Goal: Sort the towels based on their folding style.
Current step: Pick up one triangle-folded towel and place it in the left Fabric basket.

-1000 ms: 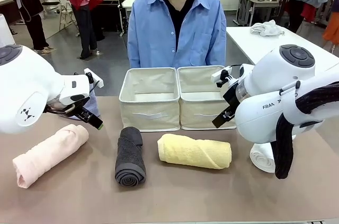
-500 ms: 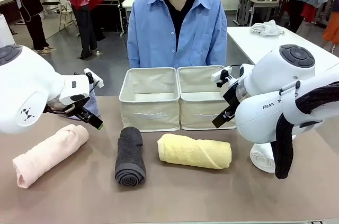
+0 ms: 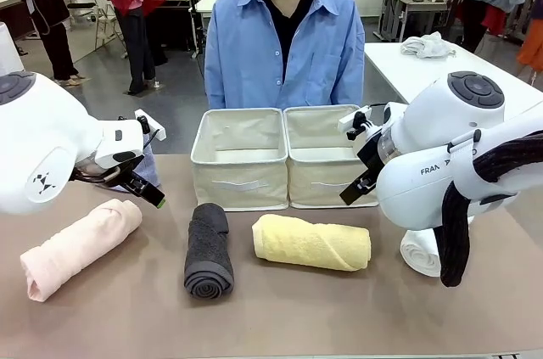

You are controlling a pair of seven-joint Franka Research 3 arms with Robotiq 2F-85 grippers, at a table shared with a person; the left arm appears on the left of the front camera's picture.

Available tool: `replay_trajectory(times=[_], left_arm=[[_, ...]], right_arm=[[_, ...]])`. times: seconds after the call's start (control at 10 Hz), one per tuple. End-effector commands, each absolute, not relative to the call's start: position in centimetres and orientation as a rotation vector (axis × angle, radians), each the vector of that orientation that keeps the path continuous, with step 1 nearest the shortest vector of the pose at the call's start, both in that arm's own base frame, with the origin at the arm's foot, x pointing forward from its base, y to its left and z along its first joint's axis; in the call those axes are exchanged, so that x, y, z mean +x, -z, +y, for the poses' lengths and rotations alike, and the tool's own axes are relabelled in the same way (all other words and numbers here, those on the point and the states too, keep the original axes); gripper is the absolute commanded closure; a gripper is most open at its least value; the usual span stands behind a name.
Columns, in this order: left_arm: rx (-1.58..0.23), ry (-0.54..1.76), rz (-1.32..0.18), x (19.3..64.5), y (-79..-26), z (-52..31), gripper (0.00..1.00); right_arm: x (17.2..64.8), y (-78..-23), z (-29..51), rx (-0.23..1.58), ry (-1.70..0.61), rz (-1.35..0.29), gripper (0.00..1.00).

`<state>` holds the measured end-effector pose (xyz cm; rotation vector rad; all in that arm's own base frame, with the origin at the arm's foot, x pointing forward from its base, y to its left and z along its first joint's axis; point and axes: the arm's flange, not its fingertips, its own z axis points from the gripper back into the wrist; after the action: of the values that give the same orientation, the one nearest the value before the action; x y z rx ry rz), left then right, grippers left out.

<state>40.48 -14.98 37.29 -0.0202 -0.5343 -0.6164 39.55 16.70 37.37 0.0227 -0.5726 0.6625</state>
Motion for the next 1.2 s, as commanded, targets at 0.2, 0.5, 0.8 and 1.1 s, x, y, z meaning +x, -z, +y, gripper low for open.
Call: replay_trajectory(times=[0.2,0.5,0.8,1.1], left_arm=[[0.035,0.648,-0.549,37.7,-47.9,-13.1,0.0],[0.105,0.683,-0.542,34.3,-57.8,-13.5,0.0],[0.114,0.665,-0.595,32.2,-61.7,-13.5,0.0],[0.08,0.671,-0.568,32.5,-61.4,-13.4,0.0]], right_arm=[[34.7,-48.2,15.0,-0.074,-0.618,-0.549,0.0],[30.6,-59.4,13.6,-0.05,-0.554,-0.586,0.0],[28.0,-62.0,13.9,-0.148,-0.451,-0.585,0.0],[27.8,-63.2,12.8,-0.076,-0.56,-0.629,0.0]])
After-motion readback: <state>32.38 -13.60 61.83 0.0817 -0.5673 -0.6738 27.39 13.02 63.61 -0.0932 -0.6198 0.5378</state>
